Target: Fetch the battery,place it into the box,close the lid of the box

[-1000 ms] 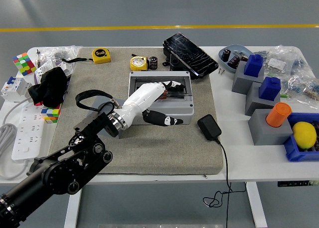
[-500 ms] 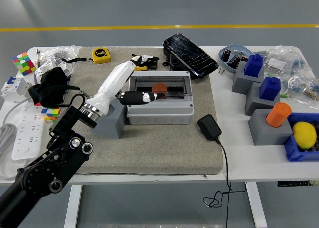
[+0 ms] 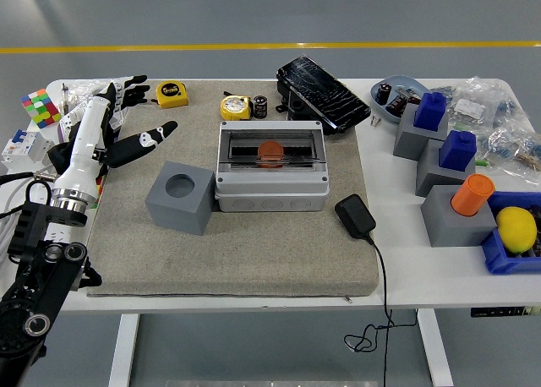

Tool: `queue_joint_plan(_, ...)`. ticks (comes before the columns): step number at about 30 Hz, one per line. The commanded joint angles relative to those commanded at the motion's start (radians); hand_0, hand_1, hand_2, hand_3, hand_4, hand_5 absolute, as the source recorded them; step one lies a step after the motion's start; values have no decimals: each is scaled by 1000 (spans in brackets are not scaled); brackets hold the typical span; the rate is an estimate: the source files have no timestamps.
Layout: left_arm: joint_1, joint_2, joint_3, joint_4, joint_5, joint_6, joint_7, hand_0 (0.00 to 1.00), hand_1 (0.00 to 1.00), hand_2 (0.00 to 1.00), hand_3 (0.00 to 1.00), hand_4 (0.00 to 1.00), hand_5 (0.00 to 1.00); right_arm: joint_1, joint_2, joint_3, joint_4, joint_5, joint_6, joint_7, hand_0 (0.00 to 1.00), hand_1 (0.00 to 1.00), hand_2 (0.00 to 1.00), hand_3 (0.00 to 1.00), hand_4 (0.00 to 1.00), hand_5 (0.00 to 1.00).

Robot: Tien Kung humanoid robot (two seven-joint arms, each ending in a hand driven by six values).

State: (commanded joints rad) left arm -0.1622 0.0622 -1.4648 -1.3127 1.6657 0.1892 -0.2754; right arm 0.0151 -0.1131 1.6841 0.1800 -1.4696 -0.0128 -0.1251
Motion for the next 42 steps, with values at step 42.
queue_joint_plan(42,50,-26,-168,-22,-5,-25,26,694,720,721,747,998,345,9,-3,27,0,1,0,-5,632,642,667,569,992,512)
